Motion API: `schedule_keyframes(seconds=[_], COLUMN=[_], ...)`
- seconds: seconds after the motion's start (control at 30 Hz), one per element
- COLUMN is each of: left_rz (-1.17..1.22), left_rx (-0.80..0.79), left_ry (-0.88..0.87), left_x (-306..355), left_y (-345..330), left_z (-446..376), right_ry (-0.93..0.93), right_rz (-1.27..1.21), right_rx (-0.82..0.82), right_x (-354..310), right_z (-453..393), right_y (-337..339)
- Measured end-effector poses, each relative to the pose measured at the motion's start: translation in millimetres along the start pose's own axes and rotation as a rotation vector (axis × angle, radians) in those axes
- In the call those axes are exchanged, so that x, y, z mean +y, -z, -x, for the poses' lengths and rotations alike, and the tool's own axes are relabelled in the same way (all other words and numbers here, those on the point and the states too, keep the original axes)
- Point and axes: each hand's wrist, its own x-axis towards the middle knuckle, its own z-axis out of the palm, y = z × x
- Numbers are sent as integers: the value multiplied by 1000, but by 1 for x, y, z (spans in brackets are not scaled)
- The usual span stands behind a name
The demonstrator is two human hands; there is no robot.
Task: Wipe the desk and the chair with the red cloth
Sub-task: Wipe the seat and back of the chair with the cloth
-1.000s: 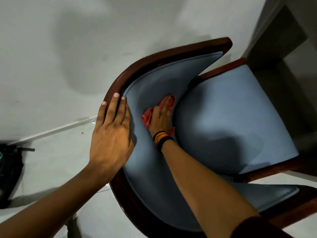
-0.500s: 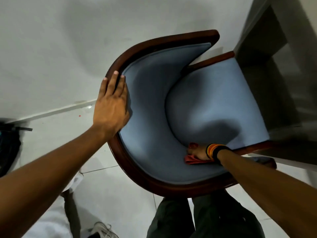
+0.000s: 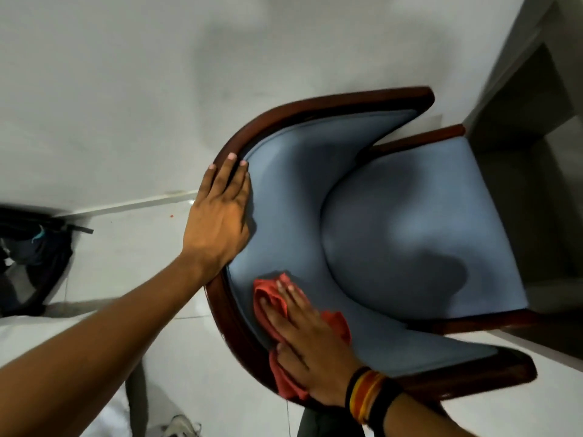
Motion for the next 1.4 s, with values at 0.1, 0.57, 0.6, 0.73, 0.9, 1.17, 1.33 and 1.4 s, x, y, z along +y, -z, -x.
schedule_keyframes(seconds=[0.1, 0.57, 0.6, 0.73, 0.9, 1.17, 1.33, 1.4], left_rz=[17, 64, 91, 158, 136, 159, 150, 154], left_rx=[-2, 45, 56, 44, 74, 100, 138, 121], left_ry=[-2, 2, 7, 8, -9, 9, 5, 15], left_x=[0, 1, 1, 2, 0, -1, -4, -3], left_y=[-2, -15, -14, -9, -15, -18, -22, -22], left_z=[-1, -5, -4, -2, -1, -1, -2, -1], right_ry=[-112, -517, -484, -242, -413, -683, -728, -668], right_rz=[-154, -581, -543, -321, -452, -921, -651, -468], right_rx=[129, 1120, 1077, 852, 961, 940, 360, 199], right_x=[4, 64, 58, 36, 82, 109, 112, 109], right_z=[-42, -275, -270, -229, -256, -255, -186, -146], right_y=[-16, 94, 85, 28, 70, 73, 11, -14])
